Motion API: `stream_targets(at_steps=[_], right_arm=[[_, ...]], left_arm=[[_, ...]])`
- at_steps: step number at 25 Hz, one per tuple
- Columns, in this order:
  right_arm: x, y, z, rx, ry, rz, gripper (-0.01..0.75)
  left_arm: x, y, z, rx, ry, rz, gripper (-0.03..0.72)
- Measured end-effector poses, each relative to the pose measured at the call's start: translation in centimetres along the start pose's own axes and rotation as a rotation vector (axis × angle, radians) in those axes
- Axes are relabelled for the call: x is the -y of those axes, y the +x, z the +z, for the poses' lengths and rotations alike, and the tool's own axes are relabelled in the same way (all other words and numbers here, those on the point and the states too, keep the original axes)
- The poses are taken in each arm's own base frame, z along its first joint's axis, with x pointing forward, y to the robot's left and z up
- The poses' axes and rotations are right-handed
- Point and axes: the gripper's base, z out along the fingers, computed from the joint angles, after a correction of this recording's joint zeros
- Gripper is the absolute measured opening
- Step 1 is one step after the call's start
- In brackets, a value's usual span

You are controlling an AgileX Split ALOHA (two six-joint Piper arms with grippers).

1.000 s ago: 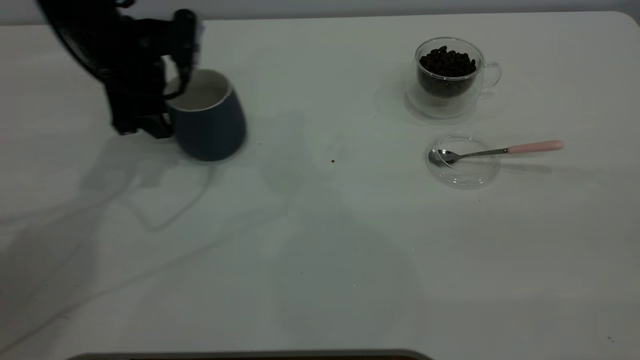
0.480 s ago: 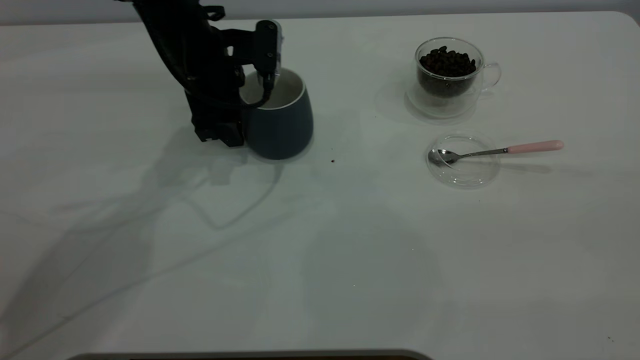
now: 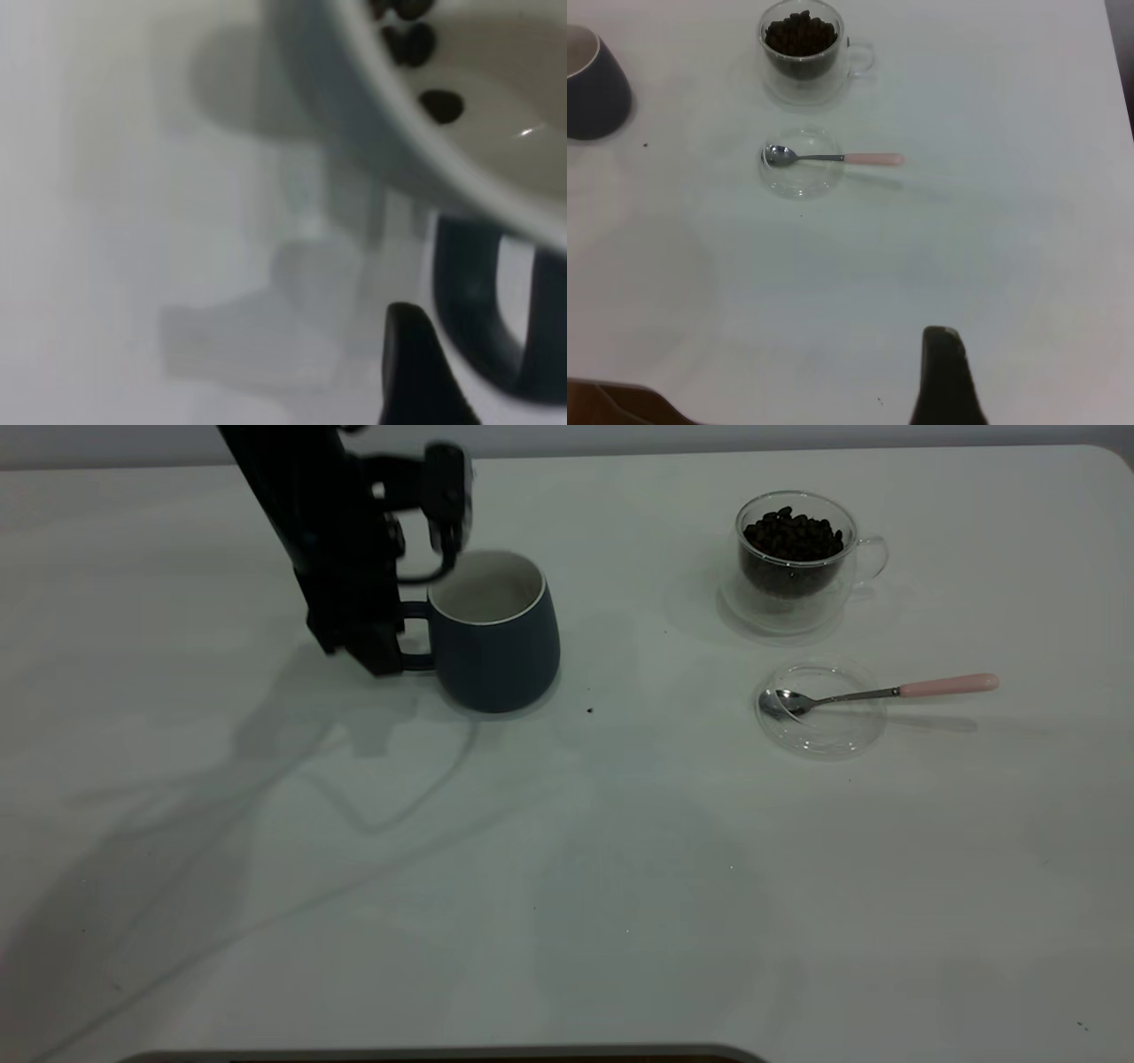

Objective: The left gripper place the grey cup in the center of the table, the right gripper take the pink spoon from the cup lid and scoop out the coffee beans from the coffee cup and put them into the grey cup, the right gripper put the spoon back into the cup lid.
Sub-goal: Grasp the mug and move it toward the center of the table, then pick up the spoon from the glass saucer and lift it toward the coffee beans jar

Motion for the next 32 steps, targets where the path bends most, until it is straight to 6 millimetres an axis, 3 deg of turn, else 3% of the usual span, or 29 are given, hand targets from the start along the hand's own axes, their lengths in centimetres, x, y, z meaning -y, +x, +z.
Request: stream_targets(at_steps=[6,8,11,15,19,23,27,30,32], right_arm=[[0.0,0.0,0.0,0.0,0.0,0.0,0.556],[0.0,0.0,0.0,0.0,0.0,0.0,0.556],[0.0,0.0,0.0,0.0,0.0,0.0,0.556],[0.0,0.0,0.0,0.0,0.0,0.0,0.556],[0.0,0.0,0.0,0.0,0.0,0.0,0.556],[0.0,0.0,0.0,0.0,0.0,0.0,0.556],[0.0,0.0,0.0,0.0,0.0,0.0,0.556],[0.0,0.0,0.0,0.0,0.0,0.0,0.556],[0.0,0.0,0.0,0.0,0.0,0.0,0.556]], left_arm=[[-0.1,-0.4,-3.2,0.008,0.007,-0.002,0.455],[-0.1,-0.8,-5.4,0.013,0.006,-0.013,0.455],[0.1,-1.4,-10.4,0.037,-0.024,-0.095,0.455],[1.6,-1.9,-19.8,0.088,-0.101,-0.323,0.455],[5.1,-1.0,-28.8,0.118,-0.168,-0.654,0.455],[9.1,0.5,-35.1,0.13,-0.24,-0.789,0.455],[13.6,2.5,-39.9,0.208,-0.375,-0.893,0.453],[18.2,4.5,-41.2,0.245,-0.414,-0.95,0.453],[21.2,6.0,-40.4,0.243,-0.412,-1.007,0.453]])
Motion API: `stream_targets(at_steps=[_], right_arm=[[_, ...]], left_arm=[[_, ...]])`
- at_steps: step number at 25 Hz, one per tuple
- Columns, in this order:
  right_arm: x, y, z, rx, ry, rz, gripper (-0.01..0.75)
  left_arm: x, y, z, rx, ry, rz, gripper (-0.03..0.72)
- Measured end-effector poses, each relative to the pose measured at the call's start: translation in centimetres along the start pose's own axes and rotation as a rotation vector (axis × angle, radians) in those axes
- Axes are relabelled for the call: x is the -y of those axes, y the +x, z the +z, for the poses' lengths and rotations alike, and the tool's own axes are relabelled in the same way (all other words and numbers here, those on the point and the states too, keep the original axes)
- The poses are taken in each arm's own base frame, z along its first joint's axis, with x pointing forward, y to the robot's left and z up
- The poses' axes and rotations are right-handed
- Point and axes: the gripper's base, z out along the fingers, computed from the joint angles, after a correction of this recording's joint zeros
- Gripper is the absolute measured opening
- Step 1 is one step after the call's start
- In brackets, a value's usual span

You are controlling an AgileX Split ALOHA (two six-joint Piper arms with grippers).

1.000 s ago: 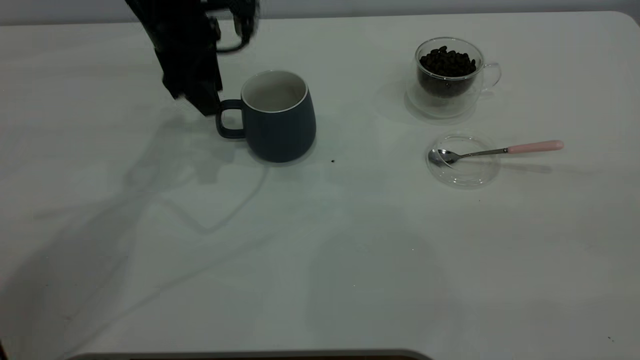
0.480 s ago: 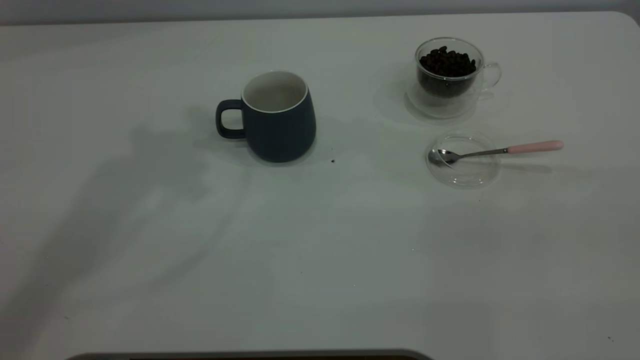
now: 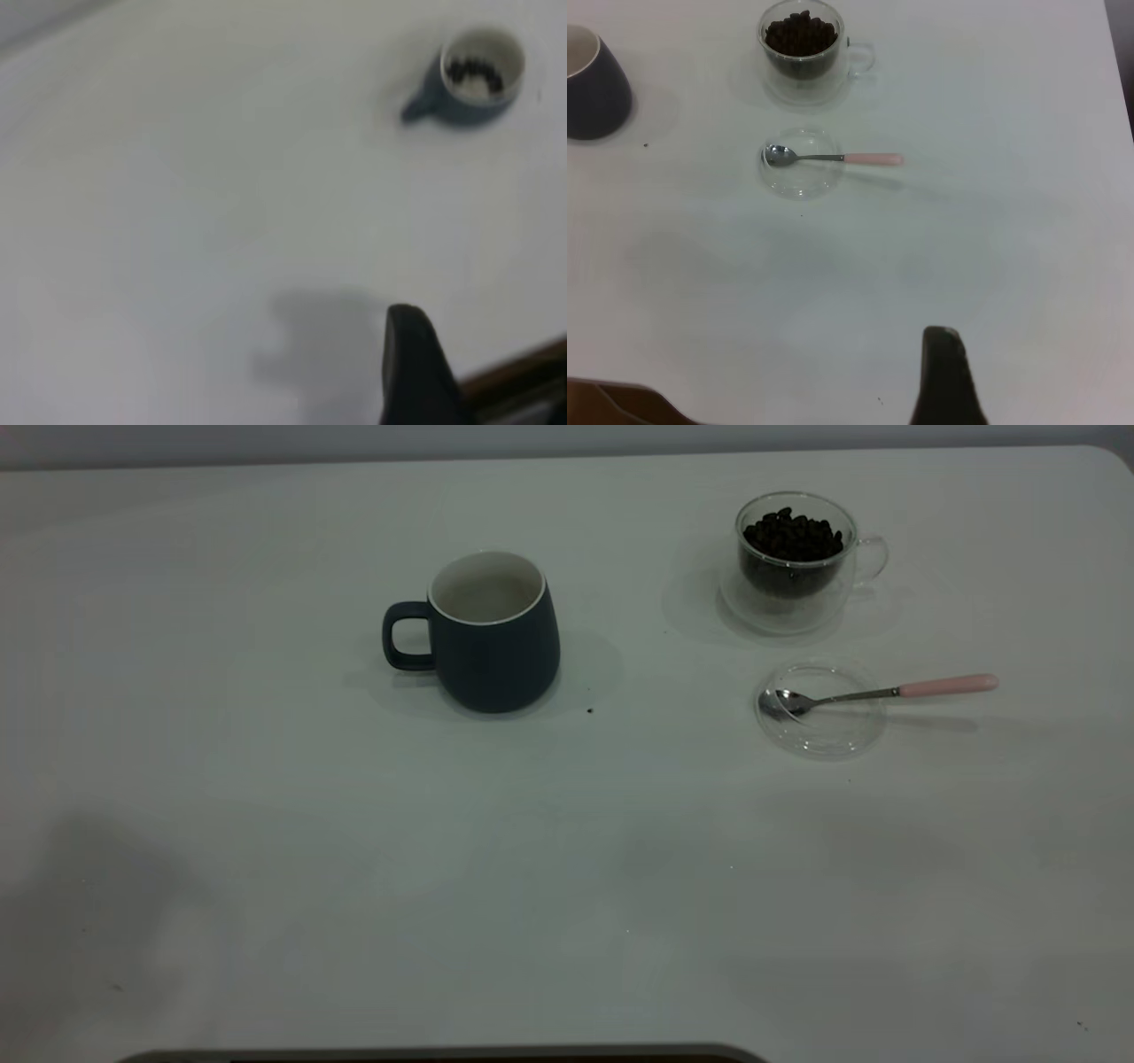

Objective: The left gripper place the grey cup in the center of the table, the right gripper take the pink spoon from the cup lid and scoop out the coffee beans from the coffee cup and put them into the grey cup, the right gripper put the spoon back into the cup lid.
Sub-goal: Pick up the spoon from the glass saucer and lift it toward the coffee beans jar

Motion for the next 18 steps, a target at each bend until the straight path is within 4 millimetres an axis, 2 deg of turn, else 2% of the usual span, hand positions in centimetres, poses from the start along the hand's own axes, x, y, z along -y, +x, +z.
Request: stream_targets(at_steps=[2,5,9,12,18], right_arm=[[0.0,0.0,0.0,0.0,0.0,0.0,0.556],[0.0,0.0,0.0,0.0,0.0,0.0,0.556],[0.0,0.0,0.0,0.0,0.0,0.0,0.556],[0.0,0.0,0.0,0.0,0.0,0.0,0.556],[0.0,0.0,0.0,0.0,0.0,0.0,0.556]], left_arm=[[0.3,3.6,0.3,-0.035,-0.018,-0.052,0.453],[1.0,8.7,2.5,-0.128,-0.021,-0.086,0.453],[1.9,14.2,4.7,-0.19,-0.02,-0.12,0.453],[2.3,17.0,5.6,-0.158,-0.022,-0.158,0.453],[2.7,20.2,4.9,-0.008,-0.03,-0.227,0.452]])
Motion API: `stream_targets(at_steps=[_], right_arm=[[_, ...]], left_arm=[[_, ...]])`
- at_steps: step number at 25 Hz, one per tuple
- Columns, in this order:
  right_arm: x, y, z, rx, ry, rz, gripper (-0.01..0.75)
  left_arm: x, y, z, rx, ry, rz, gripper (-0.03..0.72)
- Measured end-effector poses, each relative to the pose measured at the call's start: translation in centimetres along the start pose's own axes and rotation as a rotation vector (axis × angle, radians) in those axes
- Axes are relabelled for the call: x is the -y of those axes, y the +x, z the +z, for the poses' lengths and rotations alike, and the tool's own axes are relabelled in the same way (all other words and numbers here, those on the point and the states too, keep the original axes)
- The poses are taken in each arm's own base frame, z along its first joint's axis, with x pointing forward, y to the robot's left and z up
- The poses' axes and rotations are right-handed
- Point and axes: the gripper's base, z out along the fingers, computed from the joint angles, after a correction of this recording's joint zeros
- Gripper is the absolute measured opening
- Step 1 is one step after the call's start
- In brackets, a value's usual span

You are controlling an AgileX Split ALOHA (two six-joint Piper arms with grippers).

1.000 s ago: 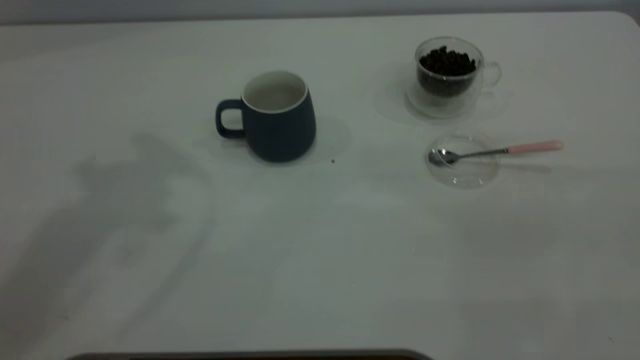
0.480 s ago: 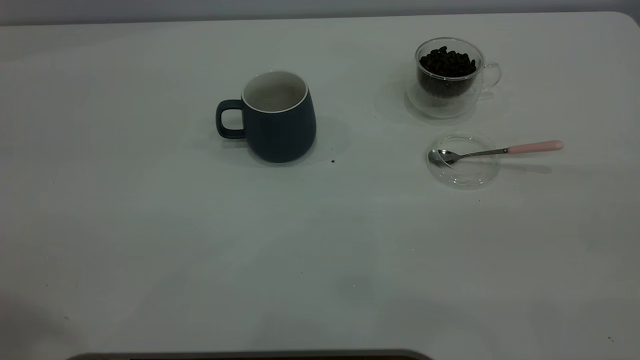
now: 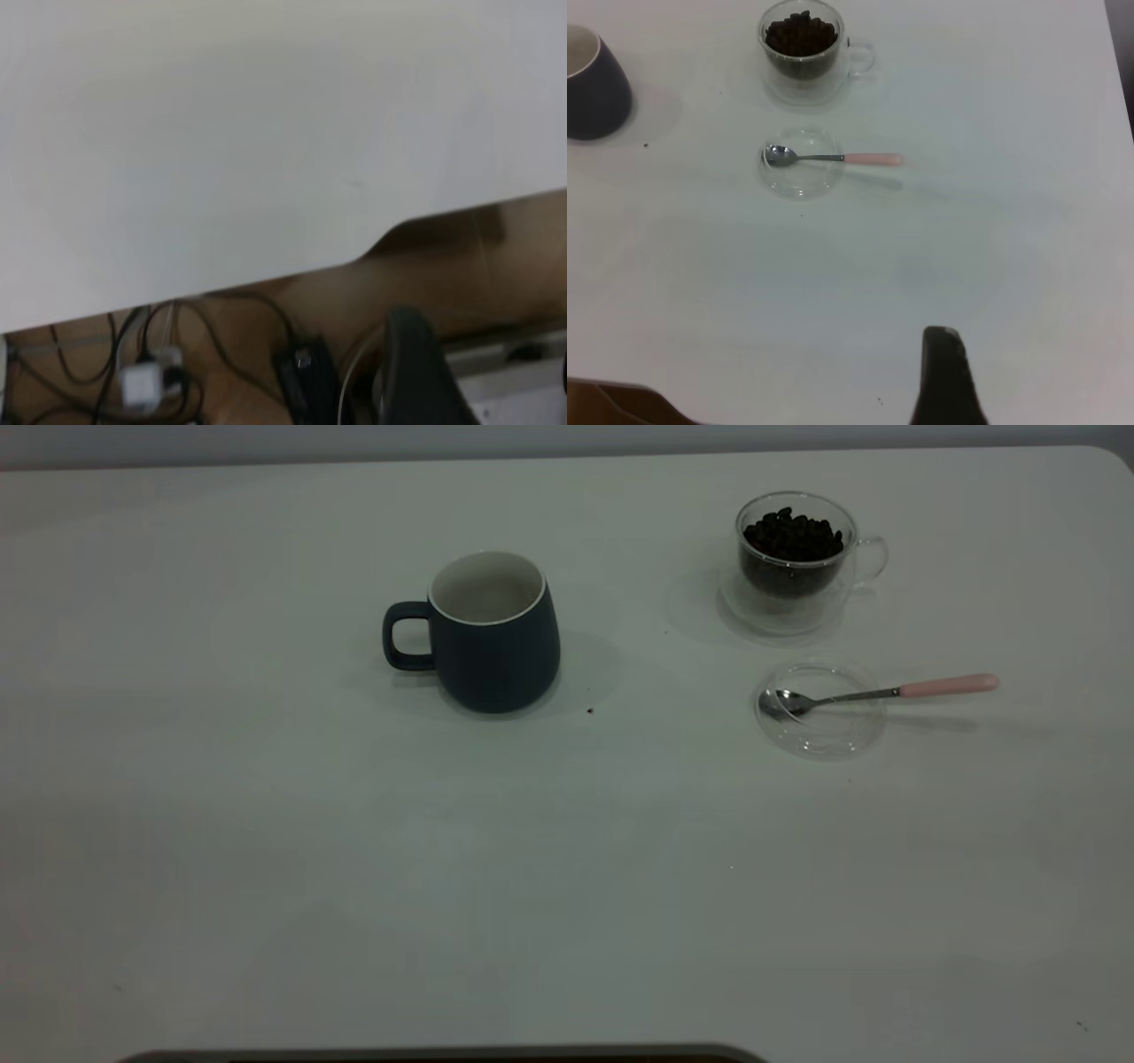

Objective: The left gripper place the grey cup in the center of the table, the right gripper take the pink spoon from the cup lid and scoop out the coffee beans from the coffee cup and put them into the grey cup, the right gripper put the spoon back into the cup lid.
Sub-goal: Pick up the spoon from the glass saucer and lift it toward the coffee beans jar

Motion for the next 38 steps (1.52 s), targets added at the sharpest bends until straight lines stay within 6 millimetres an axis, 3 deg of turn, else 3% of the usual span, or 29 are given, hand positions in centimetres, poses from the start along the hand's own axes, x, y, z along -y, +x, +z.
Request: stream_targets(at_steps=[11,16,22,38], right_arm=[[0.0,0.0,0.0,0.0,0.0,0.0,0.556],[0.0,0.0,0.0,0.0,0.0,0.0,0.556],[0.0,0.0,0.0,0.0,0.0,0.0,0.556],[0.0,0.0,0.0,0.0,0.0,0.0,0.556]], left_arm=[[-0.5,3.4,-2.3,0.263,0.018,-0.042,0.452],[-0.5,4.5,-2.8,0.326,-0.07,-0.153,0.452],[-0.2,4.7,-2.9,0.323,-0.177,-0.273,0.452],[-0.2,4.7,-2.9,0.323,-0.181,-0.278,0.452]])
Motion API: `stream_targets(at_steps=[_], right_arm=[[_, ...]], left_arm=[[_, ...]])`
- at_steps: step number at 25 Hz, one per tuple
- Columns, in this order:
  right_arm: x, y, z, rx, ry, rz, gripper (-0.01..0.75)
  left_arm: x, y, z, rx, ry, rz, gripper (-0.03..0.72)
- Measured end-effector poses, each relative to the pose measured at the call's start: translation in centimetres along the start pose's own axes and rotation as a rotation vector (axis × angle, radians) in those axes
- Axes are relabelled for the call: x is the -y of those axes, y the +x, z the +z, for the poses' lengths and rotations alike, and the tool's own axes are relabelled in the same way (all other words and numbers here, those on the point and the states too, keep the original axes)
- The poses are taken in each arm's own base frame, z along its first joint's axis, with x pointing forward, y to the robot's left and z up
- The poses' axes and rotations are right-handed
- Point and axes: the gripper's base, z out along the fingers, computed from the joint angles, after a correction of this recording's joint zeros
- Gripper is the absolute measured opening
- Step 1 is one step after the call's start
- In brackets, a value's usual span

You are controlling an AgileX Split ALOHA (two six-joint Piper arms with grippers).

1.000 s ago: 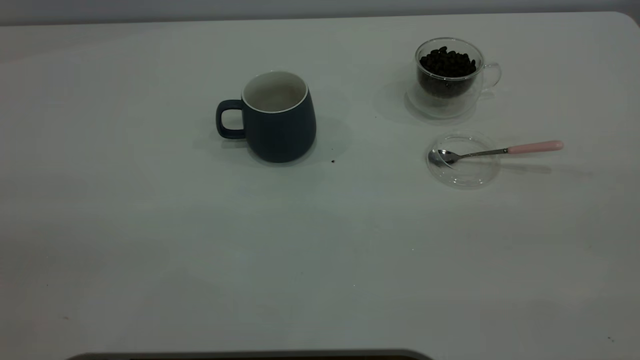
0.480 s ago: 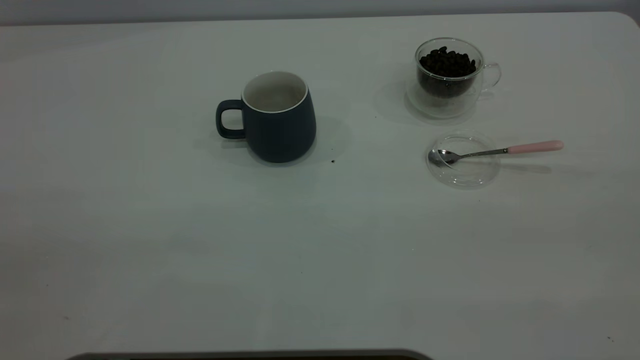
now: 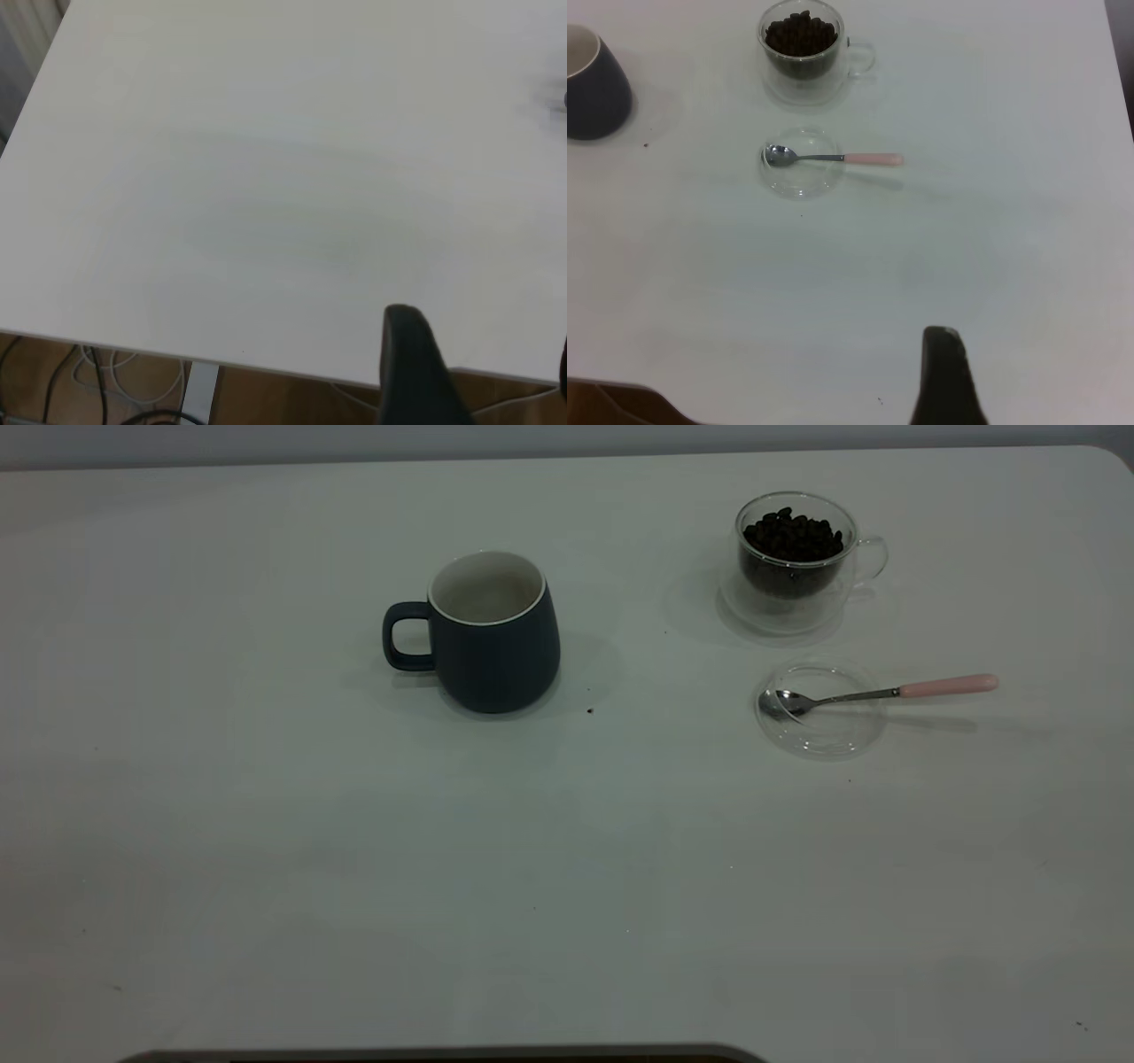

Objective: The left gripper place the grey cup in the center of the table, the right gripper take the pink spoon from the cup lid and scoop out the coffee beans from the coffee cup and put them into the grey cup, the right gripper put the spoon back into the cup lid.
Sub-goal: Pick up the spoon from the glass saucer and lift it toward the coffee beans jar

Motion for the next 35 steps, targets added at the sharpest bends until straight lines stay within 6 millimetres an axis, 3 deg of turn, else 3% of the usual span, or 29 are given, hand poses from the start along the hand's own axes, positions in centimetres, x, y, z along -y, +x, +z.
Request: stream_targets(at_steps=[8,12,15,20,23,29,35], right_arm=[[-0.2,-0.3,-0.1,0.02,-0.026,0.054,0.556],[-0.1,-2.7,0.5,0.144,-0.049,0.213,0.556],[0.4,-4.8,2.5,0.147,-0.03,0.255,0.556],[1.4,-7.5,8.7,0.008,0.009,0.207,0.556],[2.0,-8.2,13.1,-0.081,0.021,0.16,0.556],[2.8,-8.5,21.1,-0.264,0.002,0.081,0.556],[4.2,-8.1,27.1,-0.405,-0.014,0.104,0.556]], left_arm=[[0.0,0.0,0.0,0.0,0.0,0.0,0.452],[0.0,0.0,0.0,0.0,0.0,-0.002,0.452],[0.0,0.0,0.0,0.0,0.0,-0.002,0.452],[0.0,0.0,0.0,0.0,0.0,-0.002,0.452],[0.0,0.0,0.0,0.0,0.0,-0.002,0.452],[0.0,0.0,0.0,0.0,0.0,-0.002,0.452],[0.0,0.0,0.0,0.0,0.0,-0.002,0.452]])
